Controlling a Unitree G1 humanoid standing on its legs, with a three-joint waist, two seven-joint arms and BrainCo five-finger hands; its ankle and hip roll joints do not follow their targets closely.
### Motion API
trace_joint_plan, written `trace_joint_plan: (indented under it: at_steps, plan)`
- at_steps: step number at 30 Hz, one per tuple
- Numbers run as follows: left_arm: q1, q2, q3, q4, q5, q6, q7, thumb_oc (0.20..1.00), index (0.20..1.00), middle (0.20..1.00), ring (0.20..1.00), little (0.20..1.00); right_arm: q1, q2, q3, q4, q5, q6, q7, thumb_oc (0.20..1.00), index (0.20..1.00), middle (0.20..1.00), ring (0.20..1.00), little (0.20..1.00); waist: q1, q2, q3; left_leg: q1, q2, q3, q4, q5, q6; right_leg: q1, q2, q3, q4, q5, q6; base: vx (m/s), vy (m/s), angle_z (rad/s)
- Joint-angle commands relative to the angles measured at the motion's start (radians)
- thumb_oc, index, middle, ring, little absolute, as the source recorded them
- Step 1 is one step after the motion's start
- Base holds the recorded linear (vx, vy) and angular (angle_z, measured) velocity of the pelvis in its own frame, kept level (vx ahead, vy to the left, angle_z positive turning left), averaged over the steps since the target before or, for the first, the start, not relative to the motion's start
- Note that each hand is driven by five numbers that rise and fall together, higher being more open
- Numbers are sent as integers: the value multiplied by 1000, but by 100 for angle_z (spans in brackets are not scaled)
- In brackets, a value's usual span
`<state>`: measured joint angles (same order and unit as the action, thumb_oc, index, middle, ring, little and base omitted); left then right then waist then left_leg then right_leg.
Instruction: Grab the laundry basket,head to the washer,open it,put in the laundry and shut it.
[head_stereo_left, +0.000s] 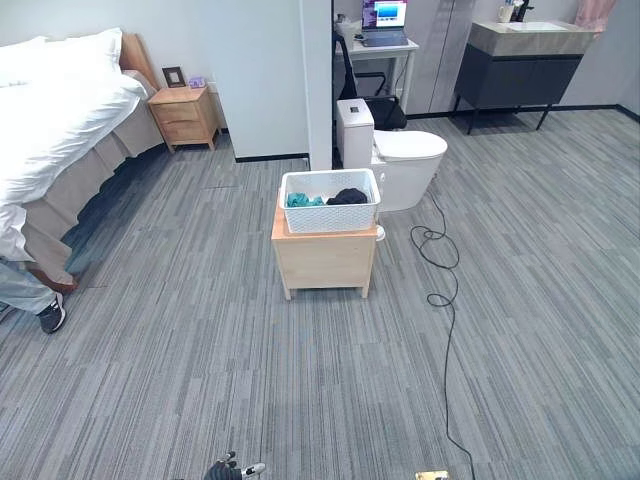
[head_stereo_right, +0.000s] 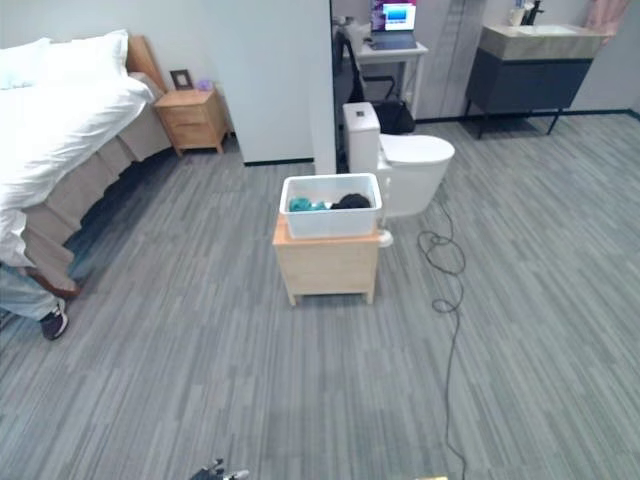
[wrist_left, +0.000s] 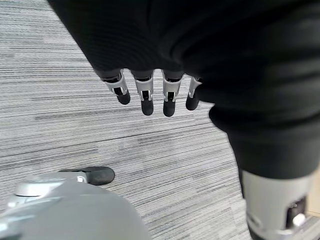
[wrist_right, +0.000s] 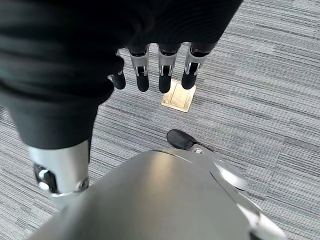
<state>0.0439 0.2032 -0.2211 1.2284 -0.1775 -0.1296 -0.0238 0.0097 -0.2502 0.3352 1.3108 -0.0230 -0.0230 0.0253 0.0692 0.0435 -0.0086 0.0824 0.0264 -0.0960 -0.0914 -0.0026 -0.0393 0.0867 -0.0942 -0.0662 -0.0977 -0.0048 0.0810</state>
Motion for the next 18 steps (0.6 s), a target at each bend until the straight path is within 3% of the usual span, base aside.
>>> trace_joint_plan:
  at_steps: [1, 18]
  plan:
    - [-59, 9, -7, 73, 26, -28, 8, 1000, 1000, 1000, 1000, 1000, -14, -17, 33, 46, -9, -1, 1, 1000, 1000, 1000, 1000, 1000, 15, -48, 0, -5, 28, -26, 4, -47, -14, -10, -97, -35, 10, 14, 64, 0, 0, 0]
    - [-62, -9, -7, 77, 11, -29, 2, 1000, 1000, 1000, 1000, 1000, 11, -25, 15, 90, -34, 8, -8, 1000, 1000, 1000, 1000, 1000, 8, -37, -7, -19, 28, -35, 4, -35, -22, -7, -98, -64, 10, 15, 64, -2, 2, 1]
